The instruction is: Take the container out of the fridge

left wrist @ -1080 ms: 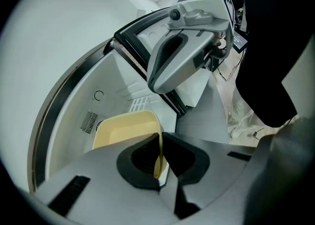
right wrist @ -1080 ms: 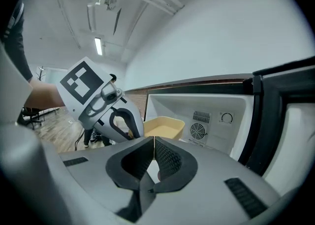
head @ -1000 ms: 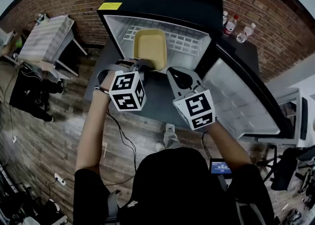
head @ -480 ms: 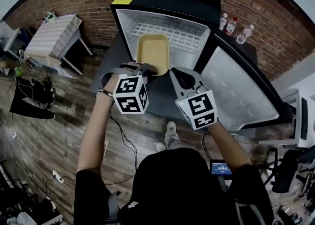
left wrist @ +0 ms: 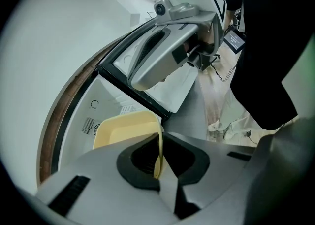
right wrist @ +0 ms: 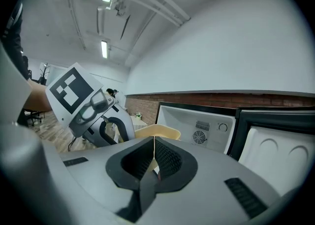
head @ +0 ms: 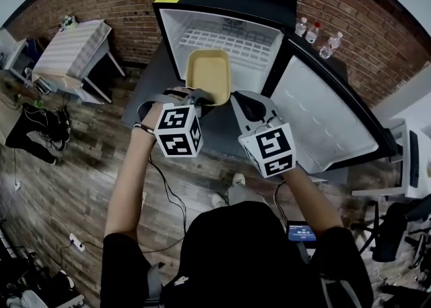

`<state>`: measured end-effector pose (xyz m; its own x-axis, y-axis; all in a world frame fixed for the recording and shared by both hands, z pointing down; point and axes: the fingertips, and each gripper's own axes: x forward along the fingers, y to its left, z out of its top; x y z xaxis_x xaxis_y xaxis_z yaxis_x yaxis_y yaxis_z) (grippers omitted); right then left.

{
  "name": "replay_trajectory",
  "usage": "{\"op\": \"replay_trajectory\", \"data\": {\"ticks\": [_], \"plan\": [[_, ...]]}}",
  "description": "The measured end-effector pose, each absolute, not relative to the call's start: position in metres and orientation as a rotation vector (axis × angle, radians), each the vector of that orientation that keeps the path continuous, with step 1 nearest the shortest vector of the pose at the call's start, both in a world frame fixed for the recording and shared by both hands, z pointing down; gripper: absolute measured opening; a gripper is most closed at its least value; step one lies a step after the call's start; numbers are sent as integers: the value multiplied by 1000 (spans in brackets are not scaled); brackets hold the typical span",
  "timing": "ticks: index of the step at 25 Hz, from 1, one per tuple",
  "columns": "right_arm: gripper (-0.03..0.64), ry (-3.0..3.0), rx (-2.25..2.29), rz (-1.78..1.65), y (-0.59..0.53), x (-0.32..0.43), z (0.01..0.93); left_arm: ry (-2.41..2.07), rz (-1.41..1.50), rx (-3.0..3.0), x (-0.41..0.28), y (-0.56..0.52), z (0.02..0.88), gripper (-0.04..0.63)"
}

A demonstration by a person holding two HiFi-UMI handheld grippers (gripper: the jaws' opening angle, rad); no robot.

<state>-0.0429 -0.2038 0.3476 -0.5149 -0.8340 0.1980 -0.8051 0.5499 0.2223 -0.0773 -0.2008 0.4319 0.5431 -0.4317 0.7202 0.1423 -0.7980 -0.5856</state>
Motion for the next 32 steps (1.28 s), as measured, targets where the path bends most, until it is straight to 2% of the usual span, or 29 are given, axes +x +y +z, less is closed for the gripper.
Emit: {"op": "replay_trajectory", "data": {"ticks": [16, 32], "plan": [[41, -2521, 1344, -161, -189, -22, 340, 229, -1267, -2182, -55, -180, 430, 32], [41, -2604, 1270, -176, -114, 27, 327, 292, -1322, -2178, -2, -99, 423, 32]]}}
